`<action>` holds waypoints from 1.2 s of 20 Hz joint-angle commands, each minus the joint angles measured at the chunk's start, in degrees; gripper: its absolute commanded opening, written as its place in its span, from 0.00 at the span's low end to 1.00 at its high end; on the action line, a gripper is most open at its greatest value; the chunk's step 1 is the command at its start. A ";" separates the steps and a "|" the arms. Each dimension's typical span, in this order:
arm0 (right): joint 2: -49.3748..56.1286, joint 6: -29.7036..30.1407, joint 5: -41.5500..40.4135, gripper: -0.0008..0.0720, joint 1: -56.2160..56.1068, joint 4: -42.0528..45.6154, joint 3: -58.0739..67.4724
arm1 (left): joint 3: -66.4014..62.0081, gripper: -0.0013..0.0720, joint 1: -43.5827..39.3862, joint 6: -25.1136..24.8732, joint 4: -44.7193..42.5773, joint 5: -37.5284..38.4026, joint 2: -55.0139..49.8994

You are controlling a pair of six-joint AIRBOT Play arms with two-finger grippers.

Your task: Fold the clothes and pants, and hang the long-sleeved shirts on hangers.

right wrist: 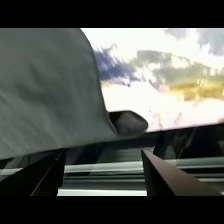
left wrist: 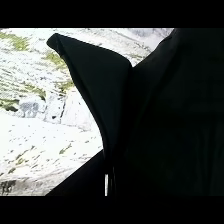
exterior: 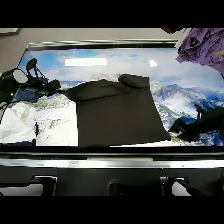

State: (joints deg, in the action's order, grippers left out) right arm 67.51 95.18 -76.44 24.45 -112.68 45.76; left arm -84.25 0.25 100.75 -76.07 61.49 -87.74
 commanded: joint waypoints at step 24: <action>29.31 -17.38 17.84 0.07 -4.26 -4.50 54.14 | 3.56 0.04 -0.42 2.38 0.00 6.67 -0.33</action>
State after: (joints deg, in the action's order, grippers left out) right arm 90.72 80.82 -59.09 23.00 -116.62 91.68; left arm -82.43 0.10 102.48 -76.07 66.81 -88.03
